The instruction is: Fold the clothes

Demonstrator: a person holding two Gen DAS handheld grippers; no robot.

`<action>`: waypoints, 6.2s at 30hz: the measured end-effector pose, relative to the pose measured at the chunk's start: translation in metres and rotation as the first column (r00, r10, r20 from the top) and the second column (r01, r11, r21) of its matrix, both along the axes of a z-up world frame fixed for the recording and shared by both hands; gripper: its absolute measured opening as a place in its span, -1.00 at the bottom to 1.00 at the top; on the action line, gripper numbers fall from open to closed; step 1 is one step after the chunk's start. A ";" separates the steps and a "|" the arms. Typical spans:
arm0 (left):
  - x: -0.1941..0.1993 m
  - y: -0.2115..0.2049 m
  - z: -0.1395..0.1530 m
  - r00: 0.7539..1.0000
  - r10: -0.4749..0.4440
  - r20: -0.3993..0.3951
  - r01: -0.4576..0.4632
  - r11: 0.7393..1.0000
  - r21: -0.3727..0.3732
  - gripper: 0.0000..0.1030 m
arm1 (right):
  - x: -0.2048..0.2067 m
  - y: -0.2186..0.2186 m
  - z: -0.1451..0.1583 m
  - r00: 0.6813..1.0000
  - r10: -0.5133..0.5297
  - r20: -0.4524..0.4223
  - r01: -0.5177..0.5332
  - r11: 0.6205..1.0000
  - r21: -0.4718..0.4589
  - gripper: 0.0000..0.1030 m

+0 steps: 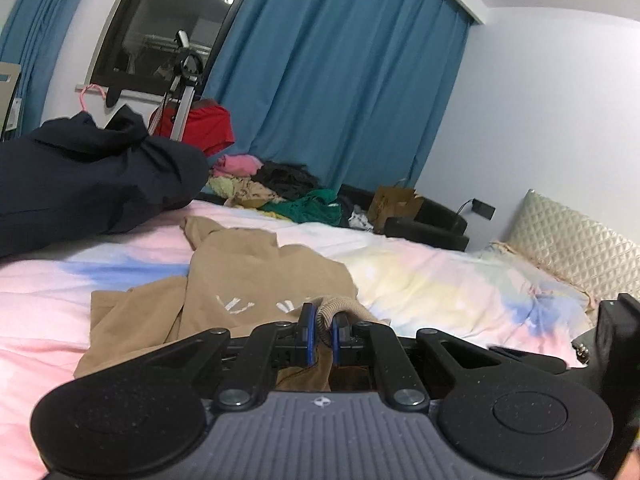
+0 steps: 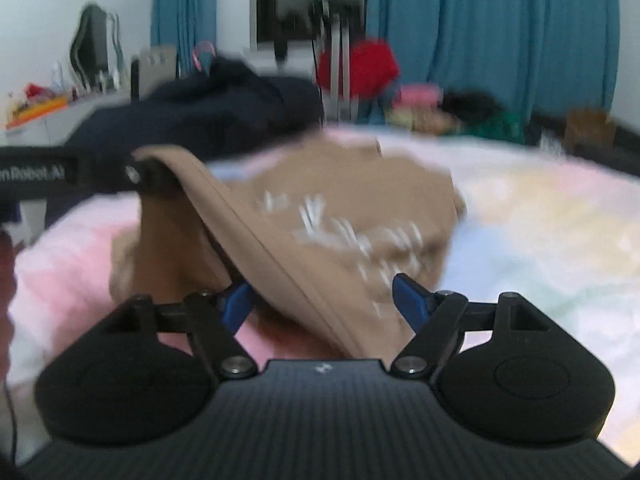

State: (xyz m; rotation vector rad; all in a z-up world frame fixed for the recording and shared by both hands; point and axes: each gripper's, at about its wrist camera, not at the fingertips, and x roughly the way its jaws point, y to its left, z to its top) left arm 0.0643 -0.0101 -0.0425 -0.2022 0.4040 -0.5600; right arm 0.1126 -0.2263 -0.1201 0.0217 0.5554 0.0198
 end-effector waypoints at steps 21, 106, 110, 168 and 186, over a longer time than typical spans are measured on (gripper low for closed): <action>-0.045 -0.021 0.029 0.993 0.015 0.118 -0.012 0.999 -0.031 -0.84 | -0.040 -0.056 0.028 0.986 -0.149 -0.080 0.155 0.985 0.076 0.63; -0.088 0.022 0.437 0.658 0.442 0.610 -0.495 0.864 -0.092 0.35 | -0.091 -0.067 0.454 0.772 0.001 0.636 0.054 0.996 -0.067 0.66; -0.107 0.022 0.476 0.674 0.365 0.642 -0.450 0.892 -0.035 0.36 | -0.106 -0.069 0.496 0.766 0.047 0.641 0.009 0.996 -0.084 0.66; 0.332 -0.038 -0.024 0.974 0.224 -0.028 -0.191 0.882 0.431 0.64 | 0.227 -0.057 0.080 0.996 0.091 0.011 -0.091 0.994 0.063 0.65; 0.042 0.026 0.031 0.901 0.432 0.040 -0.427 0.866 0.259 0.64 | -0.014 -0.055 0.103 0.975 -0.041 0.221 0.007 0.988 0.153 0.65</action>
